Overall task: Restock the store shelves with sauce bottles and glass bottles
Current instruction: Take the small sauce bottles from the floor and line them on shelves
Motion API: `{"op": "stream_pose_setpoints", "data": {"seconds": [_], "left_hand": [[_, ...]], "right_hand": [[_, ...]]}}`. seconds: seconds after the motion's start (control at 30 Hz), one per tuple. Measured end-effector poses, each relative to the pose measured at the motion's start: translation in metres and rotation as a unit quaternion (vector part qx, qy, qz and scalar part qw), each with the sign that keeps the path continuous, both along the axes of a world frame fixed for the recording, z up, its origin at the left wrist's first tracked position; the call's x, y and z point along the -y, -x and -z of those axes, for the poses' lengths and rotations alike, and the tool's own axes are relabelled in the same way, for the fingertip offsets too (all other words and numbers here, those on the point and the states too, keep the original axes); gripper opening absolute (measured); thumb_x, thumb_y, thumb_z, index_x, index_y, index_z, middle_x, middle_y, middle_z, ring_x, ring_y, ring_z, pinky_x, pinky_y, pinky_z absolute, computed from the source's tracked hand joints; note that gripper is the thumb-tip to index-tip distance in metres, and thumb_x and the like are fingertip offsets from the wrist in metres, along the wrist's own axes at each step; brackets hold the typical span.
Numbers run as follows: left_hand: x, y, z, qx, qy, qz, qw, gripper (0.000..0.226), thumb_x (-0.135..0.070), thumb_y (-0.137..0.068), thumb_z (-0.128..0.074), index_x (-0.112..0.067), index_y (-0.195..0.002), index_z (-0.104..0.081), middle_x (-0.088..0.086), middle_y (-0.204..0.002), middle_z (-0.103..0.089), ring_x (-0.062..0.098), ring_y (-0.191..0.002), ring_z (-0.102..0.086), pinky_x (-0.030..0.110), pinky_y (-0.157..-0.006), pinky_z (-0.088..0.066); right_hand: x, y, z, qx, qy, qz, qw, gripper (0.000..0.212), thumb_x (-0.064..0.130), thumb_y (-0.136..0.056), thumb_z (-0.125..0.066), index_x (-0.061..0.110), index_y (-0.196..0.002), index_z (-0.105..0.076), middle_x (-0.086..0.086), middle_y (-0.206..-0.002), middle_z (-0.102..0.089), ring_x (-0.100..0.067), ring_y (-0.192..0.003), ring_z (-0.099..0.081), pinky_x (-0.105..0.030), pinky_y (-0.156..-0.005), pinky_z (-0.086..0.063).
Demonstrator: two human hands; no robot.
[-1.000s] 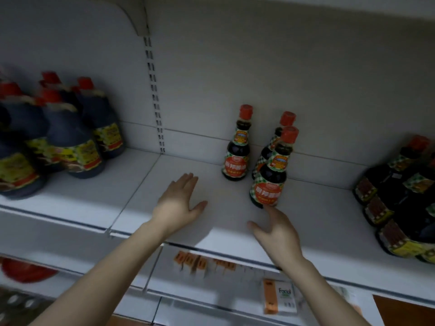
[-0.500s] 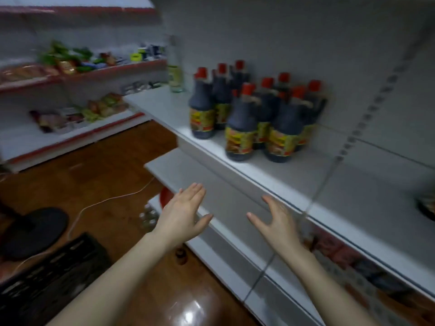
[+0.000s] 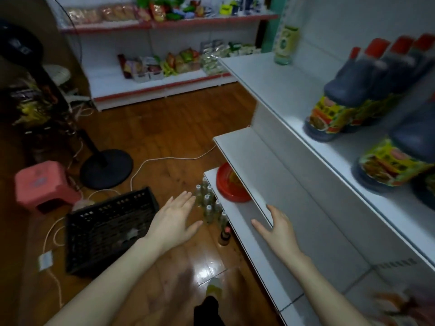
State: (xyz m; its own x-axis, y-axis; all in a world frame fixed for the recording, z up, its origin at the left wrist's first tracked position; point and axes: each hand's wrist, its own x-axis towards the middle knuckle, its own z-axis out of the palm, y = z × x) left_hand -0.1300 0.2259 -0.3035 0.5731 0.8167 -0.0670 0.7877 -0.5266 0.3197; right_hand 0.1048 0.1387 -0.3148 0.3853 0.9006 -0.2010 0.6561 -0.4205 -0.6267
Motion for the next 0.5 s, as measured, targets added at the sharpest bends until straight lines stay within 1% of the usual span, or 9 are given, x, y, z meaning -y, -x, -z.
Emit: {"op": "stream_pose_setpoints", "data": {"seconds": [0.07, 0.13, 0.2, 0.27, 0.4, 0.5], "left_hand": [[-0.022, 0.000, 0.011, -0.013, 0.016, -0.009, 1.000, 0.073, -0.053, -0.089, -0.042, -0.012, -0.146, -0.023, 0.004, -0.154, -0.020, 0.014, -0.144, -0.013, 0.024, -0.112, 0.000], [-0.045, -0.003, 0.022, -0.028, 0.036, -0.013, 0.999, 0.075, -0.055, -0.087, -0.039, -0.012, -0.146, -0.023, 0.004, -0.154, -0.020, 0.015, -0.144, -0.013, 0.025, -0.113, -0.002], [-0.066, -0.010, 0.030, -0.044, 0.060, -0.013, 0.997, 0.072, -0.050, -0.090, -0.044, -0.012, -0.146, -0.020, 0.003, -0.155, -0.018, 0.013, -0.144, -0.012, 0.025, -0.115, -0.004], [-0.084, -0.016, 0.037, -0.055, 0.079, -0.013, 0.995, 0.070, -0.047, -0.091, -0.045, -0.013, -0.147, -0.018, 0.003, -0.155, -0.017, 0.012, -0.144, -0.010, 0.025, -0.115, -0.003], [-0.109, -0.020, 0.054, -0.059, 0.125, -0.004, 0.990, 0.071, -0.046, -0.091, -0.046, -0.013, -0.147, -0.017, 0.004, -0.155, -0.017, 0.014, -0.144, -0.011, 0.029, -0.116, -0.006], [-0.125, -0.022, 0.068, -0.076, 0.157, 0.017, 0.984, 0.072, -0.048, -0.091, -0.045, -0.014, -0.147, -0.016, 0.002, -0.156, -0.016, 0.013, -0.144, -0.009, 0.028, -0.116, -0.005]], "right_hand": [[-0.027, 0.000, 0.014, -0.012, 0.016, -0.005, 1.000, 0.066, 0.036, -0.084, -0.064, 0.008, -0.138, -0.038, -0.010, -0.141, -0.045, -0.023, -0.131, -0.039, -0.027, -0.104, -0.030], [-0.053, -0.001, 0.026, -0.026, 0.031, -0.001, 0.999, 0.066, 0.034, -0.084, -0.064, 0.007, -0.138, -0.037, -0.011, -0.142, -0.043, -0.023, -0.132, -0.038, -0.028, -0.105, -0.029], [-0.076, -0.003, 0.035, -0.033, 0.043, 0.003, 0.999, 0.065, 0.032, -0.085, -0.064, 0.006, -0.138, -0.037, -0.012, -0.142, -0.043, -0.024, -0.133, -0.037, -0.028, -0.106, -0.028], [-0.094, -0.004, 0.043, -0.032, 0.054, 0.001, 0.998, 0.064, 0.031, -0.085, -0.064, 0.005, -0.138, -0.038, -0.012, -0.141, -0.044, -0.024, -0.132, -0.039, -0.027, -0.105, -0.029], [-0.118, -0.003, 0.055, -0.033, 0.080, -0.004, 0.996, 0.058, 0.027, -0.085, -0.064, 0.004, -0.134, -0.042, -0.014, -0.135, -0.050, -0.025, -0.126, -0.043, -0.024, -0.099, -0.031], [-0.128, 0.000, 0.064, -0.040, 0.093, 0.018, 0.995, 0.054, 0.024, -0.086, -0.064, 0.002, -0.131, -0.045, -0.017, -0.132, -0.052, -0.028, -0.123, -0.045, -0.022, -0.093, -0.030]]}}
